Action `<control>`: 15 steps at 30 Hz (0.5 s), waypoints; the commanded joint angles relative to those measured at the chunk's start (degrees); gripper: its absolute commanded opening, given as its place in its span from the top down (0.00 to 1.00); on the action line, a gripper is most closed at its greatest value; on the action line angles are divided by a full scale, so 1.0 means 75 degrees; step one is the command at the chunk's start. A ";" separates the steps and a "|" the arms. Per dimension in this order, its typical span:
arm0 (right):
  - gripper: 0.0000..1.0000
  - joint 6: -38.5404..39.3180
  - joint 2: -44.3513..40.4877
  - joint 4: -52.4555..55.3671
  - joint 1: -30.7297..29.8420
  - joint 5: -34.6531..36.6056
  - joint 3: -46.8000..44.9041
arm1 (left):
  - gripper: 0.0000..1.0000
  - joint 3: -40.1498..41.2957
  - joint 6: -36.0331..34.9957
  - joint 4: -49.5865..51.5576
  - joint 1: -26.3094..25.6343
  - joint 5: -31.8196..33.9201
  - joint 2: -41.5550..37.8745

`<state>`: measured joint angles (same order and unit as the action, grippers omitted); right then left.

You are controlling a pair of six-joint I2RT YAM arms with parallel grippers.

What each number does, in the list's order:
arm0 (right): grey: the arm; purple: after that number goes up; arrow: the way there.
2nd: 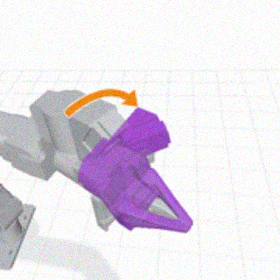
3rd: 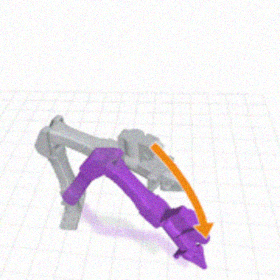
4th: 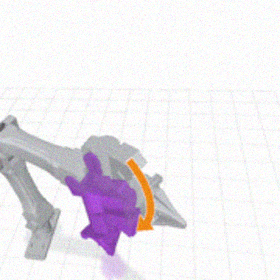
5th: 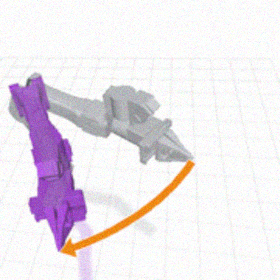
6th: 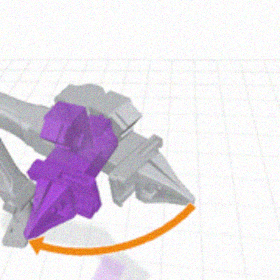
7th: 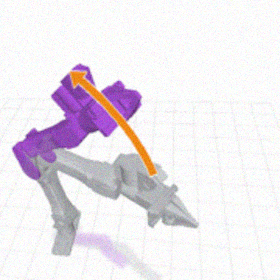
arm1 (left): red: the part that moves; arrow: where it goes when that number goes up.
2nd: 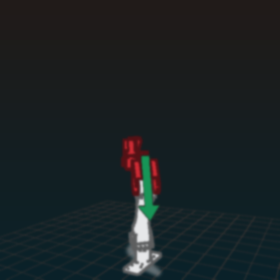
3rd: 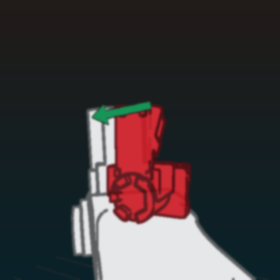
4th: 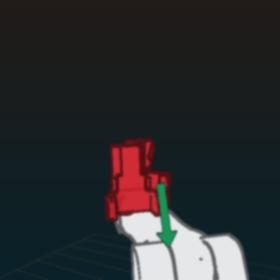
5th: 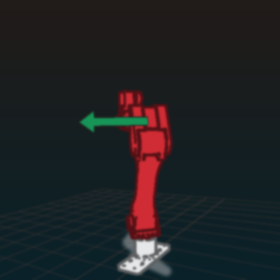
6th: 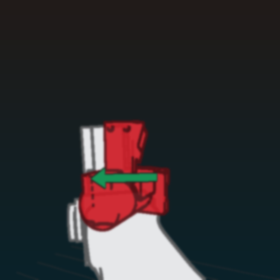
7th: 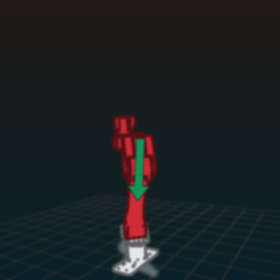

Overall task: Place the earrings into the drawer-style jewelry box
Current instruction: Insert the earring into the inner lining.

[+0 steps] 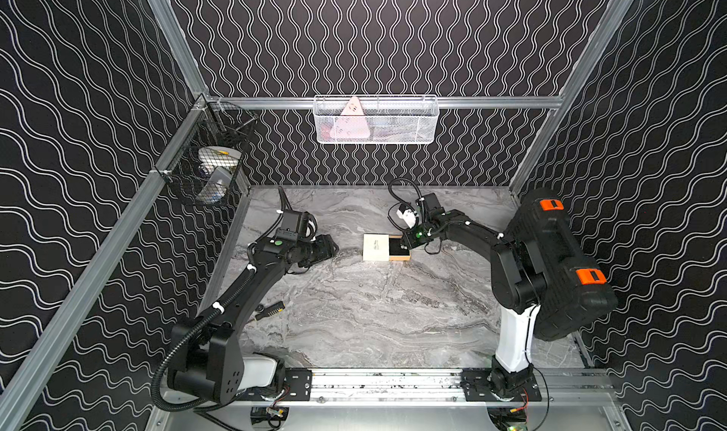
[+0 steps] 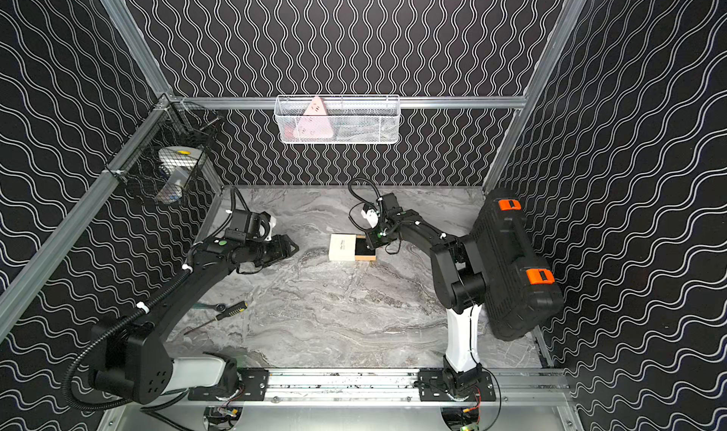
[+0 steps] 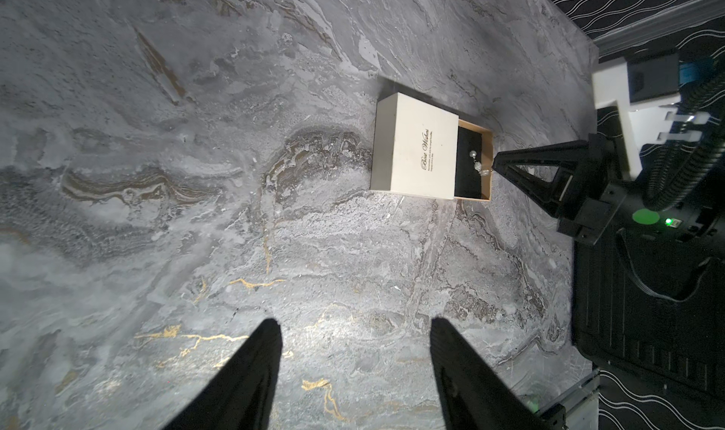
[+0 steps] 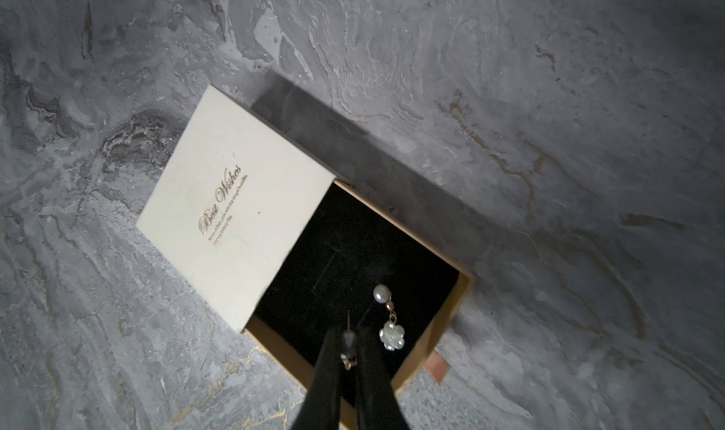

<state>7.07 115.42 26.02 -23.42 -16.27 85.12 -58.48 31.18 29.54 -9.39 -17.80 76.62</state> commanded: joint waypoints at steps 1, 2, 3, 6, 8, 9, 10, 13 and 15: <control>1.00 0.0088 0.0212 0.0101 -0.0040 -0.0112 0.0097 | 0.34 0.0015 -0.0149 -0.0192 0.0011 0.0065 0.0022; 1.00 0.0098 0.0264 0.0133 -0.0052 -0.0084 0.0106 | 0.34 0.0016 -0.0149 -0.0189 0.0006 0.0065 0.0015; 1.00 0.0119 0.0291 0.0150 -0.0075 -0.0072 0.0136 | 0.34 0.0016 -0.0158 -0.0189 0.0010 0.0064 0.0037; 1.00 0.0144 0.0354 0.0204 -0.0112 -0.0026 0.0179 | 0.34 0.0016 -0.0173 -0.0177 0.0010 0.0088 0.0026; 1.00 0.0147 0.0390 0.0245 -0.0123 0.0012 0.0227 | 0.34 0.0016 -0.0184 -0.0177 0.0015 0.0080 0.0016; 1.00 0.0147 0.0414 0.0257 -0.0134 0.0017 0.0259 | 0.34 0.0006 -0.0185 -0.0177 0.0010 0.0088 0.0013; 1.00 0.0147 0.0420 0.0268 -0.0135 0.0033 0.0262 | 0.34 0.0010 -0.0185 -0.0174 0.0013 0.0089 0.0010; 1.00 0.0151 0.0453 0.0260 -0.0167 0.0032 0.0275 | 0.34 0.0027 -0.0185 -0.0177 0.0018 0.0089 -0.0007; 1.00 0.0147 0.0468 0.0245 -0.0192 0.0041 0.0299 | 0.34 0.0039 -0.0196 -0.0177 0.0020 0.0090 -0.0018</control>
<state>7.53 118.72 26.92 -24.53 -16.12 86.87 -58.43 30.28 29.23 -9.39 -17.78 76.73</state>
